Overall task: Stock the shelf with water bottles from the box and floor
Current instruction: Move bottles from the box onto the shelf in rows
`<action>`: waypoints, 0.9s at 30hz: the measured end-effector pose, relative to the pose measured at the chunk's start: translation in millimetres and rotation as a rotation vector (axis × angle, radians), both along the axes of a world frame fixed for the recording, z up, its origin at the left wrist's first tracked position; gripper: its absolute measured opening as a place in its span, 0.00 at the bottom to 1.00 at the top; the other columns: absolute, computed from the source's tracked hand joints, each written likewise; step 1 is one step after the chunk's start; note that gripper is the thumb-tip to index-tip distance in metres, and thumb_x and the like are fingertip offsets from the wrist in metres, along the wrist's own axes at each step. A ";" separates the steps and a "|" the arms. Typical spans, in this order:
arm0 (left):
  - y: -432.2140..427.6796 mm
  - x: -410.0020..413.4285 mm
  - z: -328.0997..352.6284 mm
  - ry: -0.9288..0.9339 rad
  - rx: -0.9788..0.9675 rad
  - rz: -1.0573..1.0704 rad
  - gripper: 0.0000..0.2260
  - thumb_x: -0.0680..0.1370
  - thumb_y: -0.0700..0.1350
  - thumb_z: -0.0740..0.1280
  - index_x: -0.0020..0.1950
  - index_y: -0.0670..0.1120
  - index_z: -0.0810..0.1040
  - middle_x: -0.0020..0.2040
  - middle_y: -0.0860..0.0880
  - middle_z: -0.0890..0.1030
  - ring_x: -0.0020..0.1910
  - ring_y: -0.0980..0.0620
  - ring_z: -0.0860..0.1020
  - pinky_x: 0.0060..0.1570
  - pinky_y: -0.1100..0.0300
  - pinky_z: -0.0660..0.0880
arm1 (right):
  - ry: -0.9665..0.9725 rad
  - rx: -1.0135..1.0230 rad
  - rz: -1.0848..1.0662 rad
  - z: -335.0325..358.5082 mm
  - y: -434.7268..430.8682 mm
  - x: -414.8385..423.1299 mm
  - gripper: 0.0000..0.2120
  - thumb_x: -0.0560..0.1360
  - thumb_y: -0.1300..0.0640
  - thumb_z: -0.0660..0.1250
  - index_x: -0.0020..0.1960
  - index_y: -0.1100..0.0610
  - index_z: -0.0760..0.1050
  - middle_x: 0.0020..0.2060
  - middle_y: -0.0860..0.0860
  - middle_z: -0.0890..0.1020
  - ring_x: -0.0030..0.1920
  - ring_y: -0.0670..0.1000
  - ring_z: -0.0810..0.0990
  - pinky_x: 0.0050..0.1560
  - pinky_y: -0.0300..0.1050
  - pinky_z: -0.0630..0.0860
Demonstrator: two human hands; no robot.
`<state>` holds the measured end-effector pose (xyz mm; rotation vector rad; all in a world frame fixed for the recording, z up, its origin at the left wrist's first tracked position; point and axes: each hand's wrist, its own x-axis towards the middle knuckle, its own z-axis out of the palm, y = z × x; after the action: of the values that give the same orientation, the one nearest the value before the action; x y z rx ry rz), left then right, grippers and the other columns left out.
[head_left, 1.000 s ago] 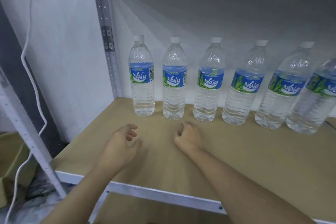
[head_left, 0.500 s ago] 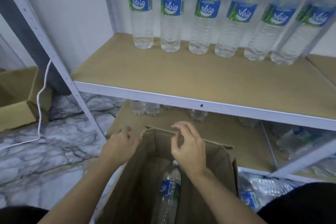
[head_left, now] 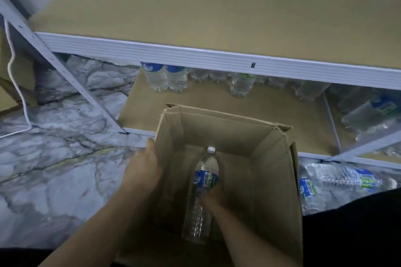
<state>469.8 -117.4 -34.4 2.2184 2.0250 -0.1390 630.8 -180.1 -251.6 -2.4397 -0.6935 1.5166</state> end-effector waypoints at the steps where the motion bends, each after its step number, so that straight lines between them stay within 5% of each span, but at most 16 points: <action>1: 0.2 2.2 0.3 -0.027 -0.045 0.022 0.12 0.67 0.32 0.68 0.49 0.36 0.75 0.30 0.41 0.74 0.27 0.41 0.77 0.28 0.58 0.67 | 0.020 -0.011 -0.031 5.5 -0.9 -5.4 0.40 0.67 0.42 0.71 0.74 0.52 0.61 0.60 0.56 0.78 0.55 0.57 0.81 0.54 0.52 0.79; 4: 5.1 1.8 -10.8 -0.180 -0.145 0.088 0.13 0.76 0.38 0.63 0.59 0.39 0.65 0.39 0.44 0.71 0.43 0.37 0.78 0.39 0.55 0.67 | 0.019 -0.050 -0.126 17.0 2.8 -23.3 0.51 0.69 0.45 0.74 0.80 0.53 0.46 0.73 0.59 0.66 0.69 0.62 0.71 0.67 0.58 0.71; 7: 6.1 0.7 -18.3 -0.174 -0.065 0.111 0.11 0.77 0.39 0.61 0.57 0.40 0.64 0.38 0.44 0.69 0.45 0.36 0.78 0.38 0.53 0.65 | -0.078 -0.018 -0.124 7.2 7.8 -31.9 0.56 0.67 0.43 0.77 0.80 0.56 0.43 0.74 0.61 0.61 0.73 0.62 0.65 0.70 0.58 0.67; 11: 7.3 0.1 -15.5 -0.180 -0.052 0.168 0.12 0.76 0.37 0.61 0.58 0.43 0.64 0.38 0.42 0.68 0.46 0.34 0.76 0.37 0.52 0.61 | -0.184 -0.018 -0.085 -1.4 9.8 -33.3 0.52 0.69 0.47 0.76 0.79 0.58 0.46 0.73 0.61 0.62 0.72 0.61 0.66 0.70 0.57 0.67; 16: 1.0 -0.5 -13.6 -0.220 -0.047 0.200 0.09 0.77 0.36 0.60 0.55 0.43 0.63 0.38 0.40 0.69 0.38 0.40 0.70 0.36 0.52 0.61 | 0.027 -0.084 -0.116 -3.4 18.1 -2.1 0.60 0.55 0.55 0.84 0.77 0.57 0.53 0.69 0.58 0.70 0.68 0.59 0.73 0.65 0.56 0.74; 19: -5.3 -1.5 -14.9 -0.233 -0.071 0.210 0.09 0.78 0.37 0.60 0.56 0.42 0.63 0.39 0.41 0.69 0.43 0.36 0.73 0.38 0.52 0.62 | 0.072 -0.084 -0.135 -4.0 19.6 11.0 0.58 0.51 0.57 0.83 0.75 0.57 0.58 0.64 0.56 0.75 0.62 0.57 0.78 0.60 0.54 0.79; 24: -6.7 0.3 -16.9 -0.219 -0.031 0.215 0.09 0.77 0.37 0.60 0.56 0.41 0.64 0.39 0.40 0.68 0.45 0.33 0.75 0.37 0.51 0.62 | 0.027 0.062 -0.193 -9.8 4.4 -2.8 0.64 0.53 0.56 0.84 0.77 0.52 0.47 0.68 0.55 0.70 0.67 0.58 0.73 0.65 0.57 0.74; 27: -7.3 5.8 -17.1 -0.201 -0.028 0.210 0.09 0.78 0.36 0.59 0.58 0.41 0.65 0.40 0.38 0.70 0.46 0.33 0.75 0.37 0.51 0.61 | -0.013 0.062 -0.220 -7.8 2.1 -2.4 0.53 0.56 0.57 0.84 0.73 0.56 0.58 0.64 0.57 0.74 0.64 0.59 0.75 0.62 0.55 0.76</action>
<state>475.6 -124.7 -51.5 1.9019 2.1115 0.0746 628.4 -178.1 -259.4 -2.3908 -0.4490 1.3762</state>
